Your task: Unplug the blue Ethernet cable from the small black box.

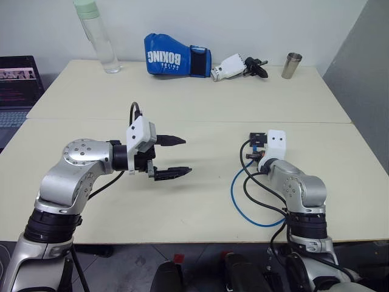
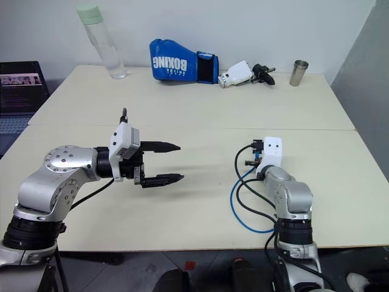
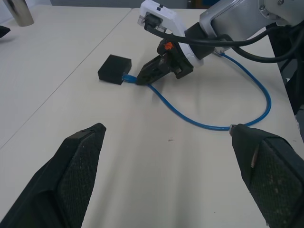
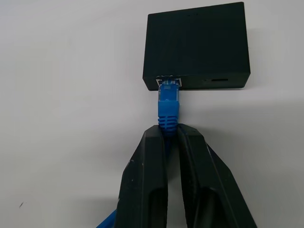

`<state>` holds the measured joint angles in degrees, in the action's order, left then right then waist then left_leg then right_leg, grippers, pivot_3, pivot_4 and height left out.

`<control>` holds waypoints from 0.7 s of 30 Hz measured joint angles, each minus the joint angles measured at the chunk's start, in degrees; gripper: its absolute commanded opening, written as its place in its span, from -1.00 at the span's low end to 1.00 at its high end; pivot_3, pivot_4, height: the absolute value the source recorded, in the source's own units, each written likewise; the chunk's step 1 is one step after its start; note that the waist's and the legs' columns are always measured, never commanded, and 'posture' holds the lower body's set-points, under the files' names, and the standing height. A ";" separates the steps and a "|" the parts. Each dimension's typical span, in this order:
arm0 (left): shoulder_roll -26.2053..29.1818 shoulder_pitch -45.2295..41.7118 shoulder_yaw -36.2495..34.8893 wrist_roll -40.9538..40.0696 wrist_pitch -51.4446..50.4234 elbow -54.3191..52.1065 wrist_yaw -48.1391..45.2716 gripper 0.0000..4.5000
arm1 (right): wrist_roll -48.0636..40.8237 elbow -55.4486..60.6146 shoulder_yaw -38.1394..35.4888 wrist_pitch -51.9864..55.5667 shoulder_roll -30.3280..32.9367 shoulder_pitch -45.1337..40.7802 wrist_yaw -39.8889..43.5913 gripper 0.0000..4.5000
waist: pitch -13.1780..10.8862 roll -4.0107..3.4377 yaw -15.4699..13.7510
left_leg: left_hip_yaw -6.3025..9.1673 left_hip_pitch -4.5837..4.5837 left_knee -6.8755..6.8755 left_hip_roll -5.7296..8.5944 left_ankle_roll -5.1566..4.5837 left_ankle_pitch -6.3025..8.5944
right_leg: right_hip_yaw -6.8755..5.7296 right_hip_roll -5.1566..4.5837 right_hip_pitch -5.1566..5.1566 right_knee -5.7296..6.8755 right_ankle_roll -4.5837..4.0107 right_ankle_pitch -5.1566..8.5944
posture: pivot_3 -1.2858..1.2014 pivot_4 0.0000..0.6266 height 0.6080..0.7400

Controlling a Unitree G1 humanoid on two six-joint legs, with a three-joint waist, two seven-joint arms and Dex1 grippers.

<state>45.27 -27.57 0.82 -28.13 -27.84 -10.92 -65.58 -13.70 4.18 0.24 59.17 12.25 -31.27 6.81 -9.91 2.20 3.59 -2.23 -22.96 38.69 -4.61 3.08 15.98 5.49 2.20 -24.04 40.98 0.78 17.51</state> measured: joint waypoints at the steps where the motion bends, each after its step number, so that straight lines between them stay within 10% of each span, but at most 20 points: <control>1: 0.06 0.11 -0.08 0.06 0.00 0.04 0.03 1.00 | -0.15 -0.41 3.33 -1.36 3.06 -0.38 4.66 -0.97 | -0.03 -0.05 0.01 | -0.02 0.00 -0.01 0.00 0.00 0.00 | -0.01 0.00 -0.01 -0.01 0.00 0.00 | 0.03 -0.52 1.00; 10: 2.17 4.40 -1.67 0.18 -0.74 0.00 0.45 1.00 | 3.74 -4.01 23.79 -25.74 15.55 -5.41 38.72 -0.98 | -0.07 -0.07 -0.09 | 0.12 -0.05 -0.02 -0.02 -0.01 0.01 | -0.04 0.04 -0.02 -0.06 -0.01 0.01 | 0.03 -0.52 1.00; 19: 5.42 10.38 -5.51 -0.01 -2.05 -0.88 1.07 1.00 | 11.11 -23.83 28.98 -37.69 10.35 -15.49 47.52 -0.98 | -0.09 -0.09 -0.46 | 0.10 -0.05 0.03 -0.02 -0.01 0.00 | -0.08 -0.05 -0.04 -0.03 -0.03 0.00 | 0.03 -0.52 1.00; 21: 6.00 11.34 -5.78 -0.08 -2.39 -1.63 1.13 1.00 | 12.43 -26.04 29.23 -39.69 9.99 -16.75 48.69 -0.66 | -0.08 -0.09 -0.41 | 0.10 -0.04 0.04 -0.02 -0.01 0.00 | -0.08 -0.06 -0.03 -0.02 -0.03 0.00 | 0.03 -0.52 1.00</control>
<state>51.26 -16.24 -4.97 -28.21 -30.23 -12.55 -64.45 -1.28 -21.86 29.47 19.48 22.24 -48.03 55.50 -10.00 2.11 3.18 -2.13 -22.99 38.73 -4.63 3.08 15.98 5.41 2.14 -24.08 40.95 0.74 17.51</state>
